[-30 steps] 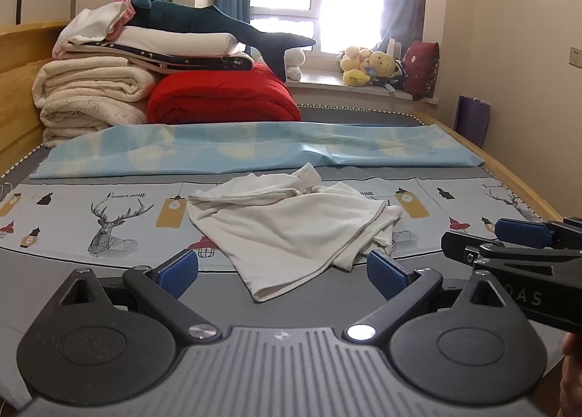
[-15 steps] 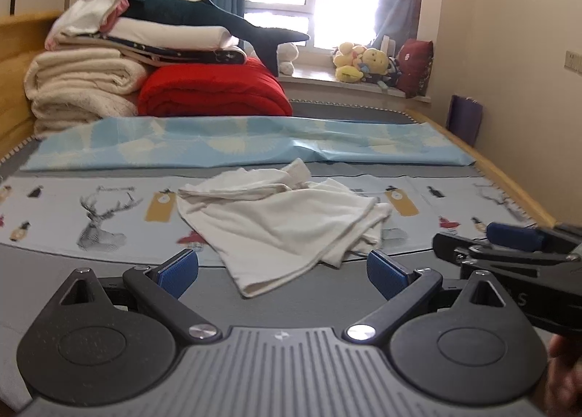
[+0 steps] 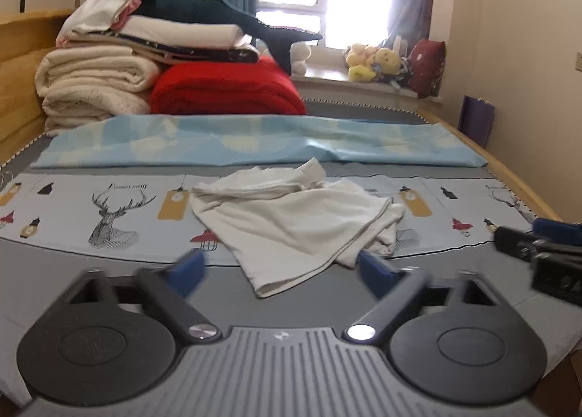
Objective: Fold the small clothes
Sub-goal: 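Grasp the white shirt edge with the left tool while the right tool grasps another edge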
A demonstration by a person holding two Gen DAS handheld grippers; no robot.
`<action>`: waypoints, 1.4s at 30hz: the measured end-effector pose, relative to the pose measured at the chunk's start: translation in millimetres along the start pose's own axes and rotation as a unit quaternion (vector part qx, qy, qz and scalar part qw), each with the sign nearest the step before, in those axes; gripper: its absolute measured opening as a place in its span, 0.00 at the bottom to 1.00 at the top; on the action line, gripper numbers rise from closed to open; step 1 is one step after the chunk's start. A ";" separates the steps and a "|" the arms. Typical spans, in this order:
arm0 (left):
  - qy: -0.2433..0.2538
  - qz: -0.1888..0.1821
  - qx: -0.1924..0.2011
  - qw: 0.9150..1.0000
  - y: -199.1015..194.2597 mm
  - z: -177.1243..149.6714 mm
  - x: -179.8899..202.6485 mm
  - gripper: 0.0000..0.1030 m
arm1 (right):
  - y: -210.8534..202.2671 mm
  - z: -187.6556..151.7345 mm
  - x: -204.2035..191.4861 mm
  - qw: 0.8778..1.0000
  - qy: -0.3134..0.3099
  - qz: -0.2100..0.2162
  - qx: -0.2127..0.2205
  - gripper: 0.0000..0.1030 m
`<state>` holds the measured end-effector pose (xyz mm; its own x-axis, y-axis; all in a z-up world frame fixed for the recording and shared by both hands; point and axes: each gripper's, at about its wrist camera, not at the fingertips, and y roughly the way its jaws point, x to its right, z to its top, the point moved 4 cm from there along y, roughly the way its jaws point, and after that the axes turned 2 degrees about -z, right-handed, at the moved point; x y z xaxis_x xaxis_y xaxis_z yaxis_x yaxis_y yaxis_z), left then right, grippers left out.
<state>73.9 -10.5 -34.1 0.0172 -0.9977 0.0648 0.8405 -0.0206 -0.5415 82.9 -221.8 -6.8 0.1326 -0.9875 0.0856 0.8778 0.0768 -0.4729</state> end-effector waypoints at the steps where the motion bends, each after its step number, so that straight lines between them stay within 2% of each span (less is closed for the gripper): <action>1: -0.003 -0.002 -0.005 1.000 3.1 1.1 -3.4 0.68 | 1.1 0.6 2.1 1.000 0.000 -0.003 0.000 0.62; 2: -0.007 -0.005 -0.012 1.000 7.2 2.7 -8.8 0.56 | 2.8 0.6 4.3 1.000 0.002 -0.005 -0.003 0.62; 3: -0.007 -0.008 -0.015 1.000 10.3 4.3 -12.4 0.51 | 4.5 0.8 6.9 1.000 0.006 -0.006 -0.006 0.61; 4: -0.006 -0.008 -0.020 1.000 14.1 6.6 -16.2 0.44 | 5.2 1.6 9.6 1.000 0.012 -0.005 -0.006 0.54; 5: -0.004 -0.010 -0.026 1.000 19.5 8.6 -20.2 0.42 | 5.6 2.7 12.2 1.000 0.018 -0.001 -0.005 0.37; 6: 0.000 -0.015 -0.035 0.999 27.5 11.3 -24.4 0.40 | 6.6 3.5 14.8 1.000 0.024 0.006 -0.006 0.26; 7: 0.001 -0.019 -0.043 0.999 37.6 14.5 -29.3 0.36 | 8.3 4.3 16.9 0.999 0.029 0.015 -0.008 0.08; 8: 0.002 -0.020 -0.048 0.999 46.1 16.8 -33.0 0.36 | 10.3 5.1 18.9 0.999 0.031 0.021 -0.008 0.06; 13: 0.016 -0.029 -0.080 0.996 115.0 20.4 -50.1 0.36 | 23.8 7.9 27.0 0.999 0.036 0.027 -0.019 0.07; 16: -0.013 -0.038 -0.119 0.992 167.2 8.1 -60.4 0.36 | 33.5 6.7 34.8 0.997 0.060 0.031 -0.042 0.14; 19: -0.061 -0.040 -0.167 0.983 216.9 -9.0 -69.4 0.36 | 39.5 4.5 39.9 0.995 0.075 0.033 -0.053 0.17; 21: -0.082 -0.028 -0.185 0.979 243.5 -19.5 -74.1 0.36 | 41.9 2.3 39.5 0.995 0.078 0.035 -0.059 0.17; 24: -0.125 -0.019 -0.222 0.967 280.7 -39.2 -79.6 0.38 | 46.4 0.5 38.7 0.995 0.069 0.036 -0.064 0.17; 27: -0.134 0.002 -0.246 0.960 302.8 -55.6 -79.1 0.39 | 52.0 -2.0 40.6 0.994 0.070 0.032 -0.076 0.17; 28: -0.136 0.007 -0.248 0.959 305.6 -59.1 -78.5 0.39 | 53.6 -2.7 41.5 0.994 0.071 0.030 -0.079 0.17; 30: -0.115 0.013 -0.236 0.965 306.4 -60.7 -72.0 0.36 | 55.4 -4.3 43.1 0.994 0.072 0.023 -0.084 0.17; 31: -0.099 0.011 -0.240 0.966 305.9 -60.3 -67.3 0.10 | 56.2 -4.9 43.2 0.994 0.071 0.020 -0.086 0.17; 32: -0.075 0.004 -0.245 0.967 303.2 -59.2 -61.3 0.06 | 56.6 -5.3 43.1 0.994 0.070 0.018 -0.087 0.17; 34: -0.056 0.007 -0.235 0.970 289.7 -51.6 -54.8 0.05 | 55.7 -5.4 43.6 0.994 0.067 0.012 -0.081 0.17; 36: -0.043 -0.011 -0.223 0.974 267.8 -37.2 -51.8 0.05 | 54.7 -5.5 45.3 0.995 0.067 0.005 -0.074 0.17; 42: 0.046 -0.046 -0.222 0.973 187.3 -10.3 -56.3 0.05 | 50.2 -2.1 55.8 0.995 0.085 -0.011 -0.058 0.17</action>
<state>224.8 41.2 -147.7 -0.1125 -0.9914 0.0667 0.5198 -0.1159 -0.8464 133.4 -273.4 -27.5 0.0265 -0.9985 -0.0480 0.8192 0.0492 -0.5714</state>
